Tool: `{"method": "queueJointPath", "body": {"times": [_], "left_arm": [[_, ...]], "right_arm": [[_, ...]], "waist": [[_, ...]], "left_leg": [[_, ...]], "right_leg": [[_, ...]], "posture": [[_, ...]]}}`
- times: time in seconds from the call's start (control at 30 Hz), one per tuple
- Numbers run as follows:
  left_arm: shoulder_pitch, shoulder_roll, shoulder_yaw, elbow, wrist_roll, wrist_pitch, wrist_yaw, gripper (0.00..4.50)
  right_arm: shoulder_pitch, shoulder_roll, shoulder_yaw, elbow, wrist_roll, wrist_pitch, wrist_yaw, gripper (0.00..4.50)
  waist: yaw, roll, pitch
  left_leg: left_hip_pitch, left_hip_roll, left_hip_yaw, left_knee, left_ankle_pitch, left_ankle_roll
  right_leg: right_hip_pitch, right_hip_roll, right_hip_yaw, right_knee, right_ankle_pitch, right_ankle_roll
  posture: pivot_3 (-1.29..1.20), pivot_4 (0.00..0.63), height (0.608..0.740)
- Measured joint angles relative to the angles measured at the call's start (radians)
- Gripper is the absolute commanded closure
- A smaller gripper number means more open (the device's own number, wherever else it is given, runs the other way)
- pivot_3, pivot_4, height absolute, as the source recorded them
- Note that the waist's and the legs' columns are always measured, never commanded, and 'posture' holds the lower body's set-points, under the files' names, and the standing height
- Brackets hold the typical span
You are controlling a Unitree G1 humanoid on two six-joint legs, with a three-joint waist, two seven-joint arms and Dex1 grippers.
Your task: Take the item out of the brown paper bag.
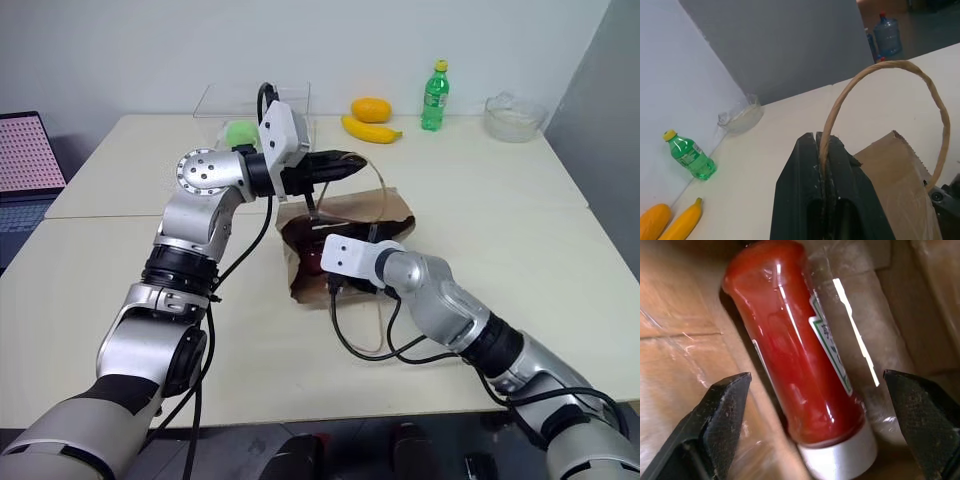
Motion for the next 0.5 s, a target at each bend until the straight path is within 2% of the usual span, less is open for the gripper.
{"method": "queueJointPath", "body": {"times": [0.2,0.43,0.5], "left_arm": [[0.001,0.002,0.006,-0.011,0.000,0.009,0.009,4.50],[0.016,0.002,0.006,-0.052,0.000,0.025,0.013,4.50],[0.024,0.001,0.006,-0.061,0.000,0.030,0.013,4.50]], "right_arm": [[-0.055,0.073,0.072,0.180,-0.141,-0.094,0.052,0.05],[-0.126,0.162,0.058,0.373,-0.215,-0.189,0.084,0.05],[-0.132,0.183,0.042,0.411,-0.219,-0.207,0.088,0.41]], "waist": [[-0.005,0.000,0.000],[-0.016,0.001,-0.001],[-0.019,0.001,-0.001]], "left_leg": [[0.000,0.000,0.000,0.000,0.000,0.000],[0.002,0.000,0.000,0.000,0.000,0.000],[0.003,0.000,0.000,0.000,0.000,-0.001]], "right_leg": [[0.000,0.000,0.000,0.000,0.000,0.000],[0.001,0.000,0.000,0.002,0.000,0.000],[0.001,0.000,0.001,0.004,0.000,0.000]], "posture": [[0.00,0.150,0.740],[0.00,0.150,0.740],[0.00,0.150,0.740]]}}
